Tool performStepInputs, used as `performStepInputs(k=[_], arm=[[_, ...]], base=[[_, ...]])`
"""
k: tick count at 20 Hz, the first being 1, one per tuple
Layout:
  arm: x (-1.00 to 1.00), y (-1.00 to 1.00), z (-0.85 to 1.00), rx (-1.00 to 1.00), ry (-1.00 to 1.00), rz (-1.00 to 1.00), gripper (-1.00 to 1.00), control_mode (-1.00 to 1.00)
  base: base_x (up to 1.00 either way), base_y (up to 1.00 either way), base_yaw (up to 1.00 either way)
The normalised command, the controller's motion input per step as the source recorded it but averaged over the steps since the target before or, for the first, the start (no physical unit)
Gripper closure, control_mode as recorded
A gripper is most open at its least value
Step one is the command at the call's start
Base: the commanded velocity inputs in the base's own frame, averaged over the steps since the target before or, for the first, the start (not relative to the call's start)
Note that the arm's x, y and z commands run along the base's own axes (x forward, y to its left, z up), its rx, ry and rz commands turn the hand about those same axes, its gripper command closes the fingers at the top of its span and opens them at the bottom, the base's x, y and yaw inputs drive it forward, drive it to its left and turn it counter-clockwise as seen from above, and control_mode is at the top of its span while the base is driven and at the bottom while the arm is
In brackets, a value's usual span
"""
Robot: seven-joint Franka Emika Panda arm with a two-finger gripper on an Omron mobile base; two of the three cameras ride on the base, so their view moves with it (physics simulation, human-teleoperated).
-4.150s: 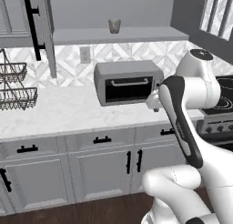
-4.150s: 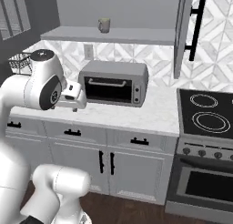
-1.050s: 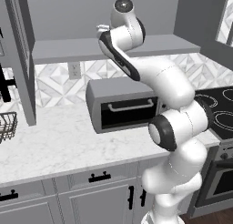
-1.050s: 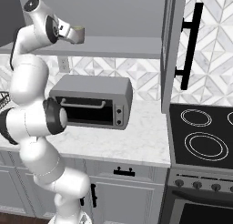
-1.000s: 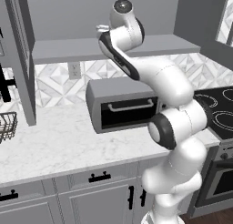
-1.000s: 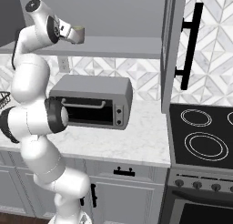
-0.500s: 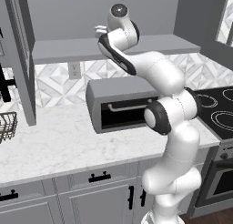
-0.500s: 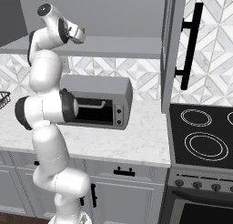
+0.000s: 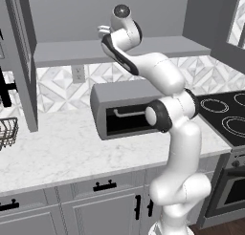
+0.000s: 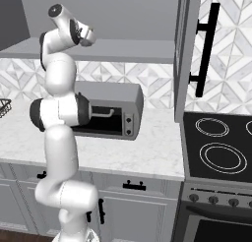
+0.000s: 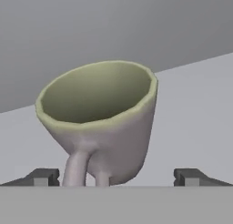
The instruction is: Gather all objects into one cabinet and sort the glasses and bowls to opposite sides.
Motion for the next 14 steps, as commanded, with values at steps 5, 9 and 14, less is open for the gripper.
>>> performStepInputs(k=[5, 9, 14], arm=[[0.22, 0.0, 0.0, 0.0, 0.0, 0.0, 1.0, -1.0], [0.0, -0.04, -0.02, 0.0, -0.02, 0.0, 1.0, -1.0], [-0.01, -0.02, -0.1, -0.01, -0.01, 0.01, 1.0, -1.0]], base=[[0.0, 0.0, 0.0], [0.0, 0.0, 0.0], [0.0, 0.0, 0.0]])
